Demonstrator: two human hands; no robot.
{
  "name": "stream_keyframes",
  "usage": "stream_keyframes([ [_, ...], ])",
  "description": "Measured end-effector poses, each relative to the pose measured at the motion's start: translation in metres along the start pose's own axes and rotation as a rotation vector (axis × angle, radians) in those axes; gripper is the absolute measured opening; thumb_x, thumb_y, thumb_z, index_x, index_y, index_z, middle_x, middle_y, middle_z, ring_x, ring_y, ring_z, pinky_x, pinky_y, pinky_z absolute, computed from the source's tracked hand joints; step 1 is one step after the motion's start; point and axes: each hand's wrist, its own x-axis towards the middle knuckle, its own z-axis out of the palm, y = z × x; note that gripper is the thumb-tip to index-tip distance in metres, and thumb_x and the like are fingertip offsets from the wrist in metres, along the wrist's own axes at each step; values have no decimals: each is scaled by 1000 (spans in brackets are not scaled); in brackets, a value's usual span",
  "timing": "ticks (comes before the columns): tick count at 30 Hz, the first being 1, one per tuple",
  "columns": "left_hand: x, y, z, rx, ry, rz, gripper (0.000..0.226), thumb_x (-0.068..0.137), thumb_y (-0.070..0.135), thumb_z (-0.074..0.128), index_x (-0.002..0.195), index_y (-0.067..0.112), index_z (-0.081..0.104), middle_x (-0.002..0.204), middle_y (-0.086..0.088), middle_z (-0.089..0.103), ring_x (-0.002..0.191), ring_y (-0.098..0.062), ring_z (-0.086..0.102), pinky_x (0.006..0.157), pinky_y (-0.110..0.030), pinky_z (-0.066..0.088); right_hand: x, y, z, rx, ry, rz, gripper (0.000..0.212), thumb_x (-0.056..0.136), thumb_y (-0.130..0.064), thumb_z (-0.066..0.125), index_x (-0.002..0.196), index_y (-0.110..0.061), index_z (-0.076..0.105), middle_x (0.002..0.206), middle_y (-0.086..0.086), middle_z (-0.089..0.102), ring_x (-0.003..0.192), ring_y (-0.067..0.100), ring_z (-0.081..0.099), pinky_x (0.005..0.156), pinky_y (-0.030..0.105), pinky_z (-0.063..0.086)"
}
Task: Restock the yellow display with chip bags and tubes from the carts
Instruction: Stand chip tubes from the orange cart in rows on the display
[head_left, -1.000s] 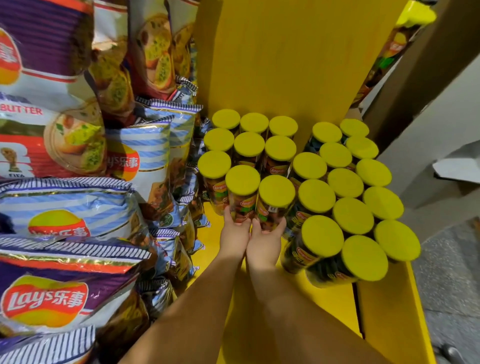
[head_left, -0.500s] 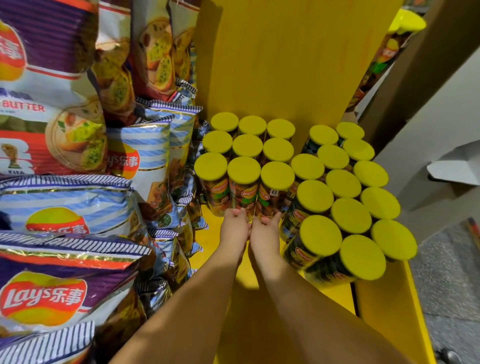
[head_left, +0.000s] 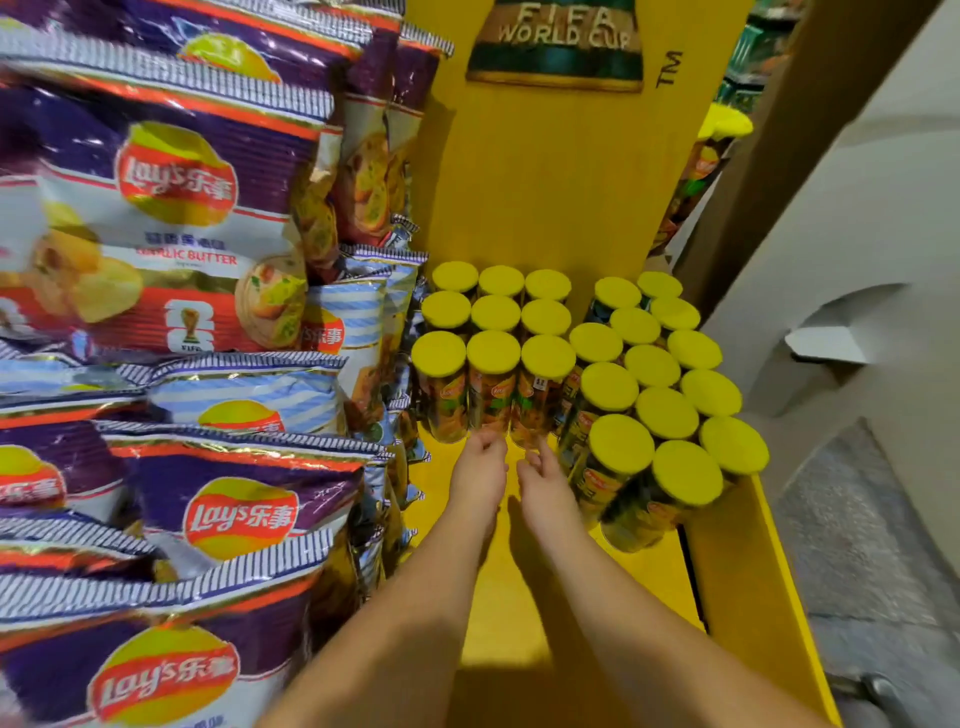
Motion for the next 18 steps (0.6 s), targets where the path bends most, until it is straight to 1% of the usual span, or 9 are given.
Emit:
stream_keyframes([
  [1, -18, 3, -5, 23, -3, 11, 25, 96, 22, 46, 117, 18, 58, 97, -2, 62, 92, -27, 61, 75, -39, 48, -19, -3, -5, 0, 22, -2, 49, 102, -25, 43, 150, -22, 33, 148, 3, 44, 130, 25, 48, 106, 40, 41],
  [3, -52, 8, -13, 59, -18, 26, 22, 96, 25, 46, 112, 17, 59, 97, -5, 63, 93, -28, 61, 72, -37, 46, -56, -7, -17, -26, 71, -7, 40, 101, -27, 45, 140, -19, 47, 138, 4, 54, 122, 24, 54, 98, 36, 43],
  [5, -90, 14, -19, 80, -63, 51, 21, 96, 26, 46, 109, 16, 59, 97, -3, 62, 90, -26, 61, 69, -33, 43, -96, -10, -33, 4, 98, -17, 29, 99, -28, 47, 126, -21, 55, 122, 2, 64, 105, 20, 61, 80, 33, 47],
  [6, -108, 18, -21, 101, -96, 65, 20, 96, 25, 47, 109, 16, 59, 97, -2, 63, 87, -25, 60, 67, -31, 41, -115, -10, -41, 30, 107, -19, 26, 98, -27, 47, 121, -22, 57, 111, 0, 67, 96, 19, 63, 70, 31, 46],
  [7, -128, 20, -23, 128, -133, 86, 19, 97, 24, 47, 107, 16, 59, 97, -1, 63, 84, -23, 59, 66, -30, 40, -139, -11, -50, 45, 121, -20, 24, 97, -26, 48, 118, -22, 58, 103, -1, 68, 91, 21, 64, 65, 30, 44],
  [10, -184, 27, -20, 214, -254, 161, 14, 96, 20, 47, 100, 14, 59, 94, -2, 63, 77, -22, 59, 69, -31, 39, -199, -10, -82, 84, 160, -56, 19, 98, -21, 47, 113, -18, 60, 95, -1, 68, 86, 19, 64, 65, 31, 41],
  [14, -258, 25, 2, 316, -422, 227, 17, 94, 23, 49, 97, 12, 62, 88, 1, 65, 71, -20, 59, 71, -33, 41, -274, 5, -138, 38, 204, -73, 16, 96, -14, 48, 102, -23, 61, 95, 1, 68, 74, 10, 61, 61, 27, 41],
  [16, -288, 23, 20, 382, -505, 268, 18, 95, 24, 49, 92, 12, 63, 86, 1, 66, 72, -20, 61, 69, -32, 42, -303, 20, -168, 54, 228, -57, 17, 97, -13, 47, 107, -19, 61, 93, 0, 68, 73, 10, 60, 61, 24, 42],
  [18, -310, 19, 37, 418, -565, 310, 18, 95, 25, 50, 85, 16, 61, 86, -1, 67, 71, -19, 61, 67, -32, 41, -323, 37, -192, 81, 245, -25, 16, 98, -14, 48, 107, -16, 61, 87, -2, 66, 69, 10, 58, 57, 19, 41],
])
